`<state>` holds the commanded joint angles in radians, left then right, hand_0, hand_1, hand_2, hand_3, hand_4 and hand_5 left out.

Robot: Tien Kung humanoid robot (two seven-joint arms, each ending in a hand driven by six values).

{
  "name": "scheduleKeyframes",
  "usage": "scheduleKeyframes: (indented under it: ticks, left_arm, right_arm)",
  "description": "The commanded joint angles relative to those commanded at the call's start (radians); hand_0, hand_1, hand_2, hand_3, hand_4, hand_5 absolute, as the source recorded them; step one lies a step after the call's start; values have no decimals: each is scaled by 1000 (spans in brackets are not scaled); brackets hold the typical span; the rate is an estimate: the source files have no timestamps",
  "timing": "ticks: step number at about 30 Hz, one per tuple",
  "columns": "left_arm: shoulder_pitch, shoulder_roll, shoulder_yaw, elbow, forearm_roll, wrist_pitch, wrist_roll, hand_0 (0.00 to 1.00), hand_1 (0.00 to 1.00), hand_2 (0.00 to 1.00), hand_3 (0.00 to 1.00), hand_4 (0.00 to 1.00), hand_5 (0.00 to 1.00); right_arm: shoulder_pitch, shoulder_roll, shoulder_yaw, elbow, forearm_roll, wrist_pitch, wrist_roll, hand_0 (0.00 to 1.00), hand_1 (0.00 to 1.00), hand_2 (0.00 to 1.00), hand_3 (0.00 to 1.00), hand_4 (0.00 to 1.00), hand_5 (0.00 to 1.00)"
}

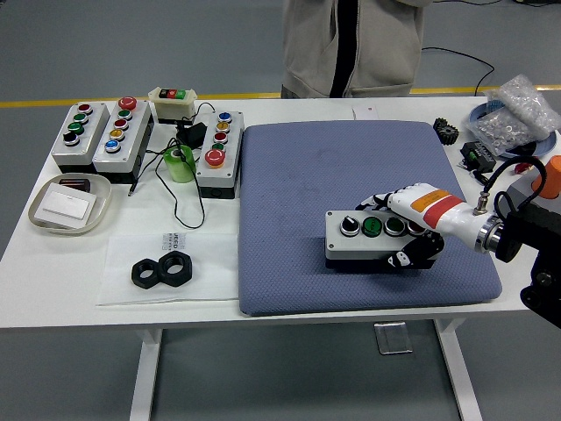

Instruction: Pick up the button,place it on the desk,press the button,press the button

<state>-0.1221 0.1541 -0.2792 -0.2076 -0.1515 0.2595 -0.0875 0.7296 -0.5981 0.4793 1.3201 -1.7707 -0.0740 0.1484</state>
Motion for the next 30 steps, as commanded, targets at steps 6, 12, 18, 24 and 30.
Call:
scheduleKeyframes:
  ticks: [6, 12, 18, 24, 30]
  left_arm:
    - [4, -1, -7, 0, 11, 1, 3, 751, 831, 875, 830, 637, 998]
    - [6, -1, -11, 0, 16, 1, 5, 751, 830, 875, 830, 637, 998]
    - [10, -2, -14, -1, 23, 2, 7, 752, 830, 875, 830, 636, 998]
    - [11, -2, -16, -1, 26, 2, 7, 753, 830, 874, 830, 635, 998]
    - [9, -1, -12, -1, 22, 1, 6, 754, 830, 873, 830, 635, 998]
  right_arm:
    - [-9, 8, 7, -6, -13, 25, -10, 425, 470, 508, 648, 708, 56]
    - [-17, 7, 19, -6, -22, 42, -20, 450, 480, 529, 693, 747, 93]
    - [-23, 6, 26, -10, -19, 69, -24, 617, 547, 604, 764, 793, 164]
    - [-27, 5, 32, -9, -36, 57, -23, 843, 718, 806, 914, 854, 179]
    - [-29, 4, 45, -1, -43, 57, -27, 872, 757, 877, 967, 893, 176]
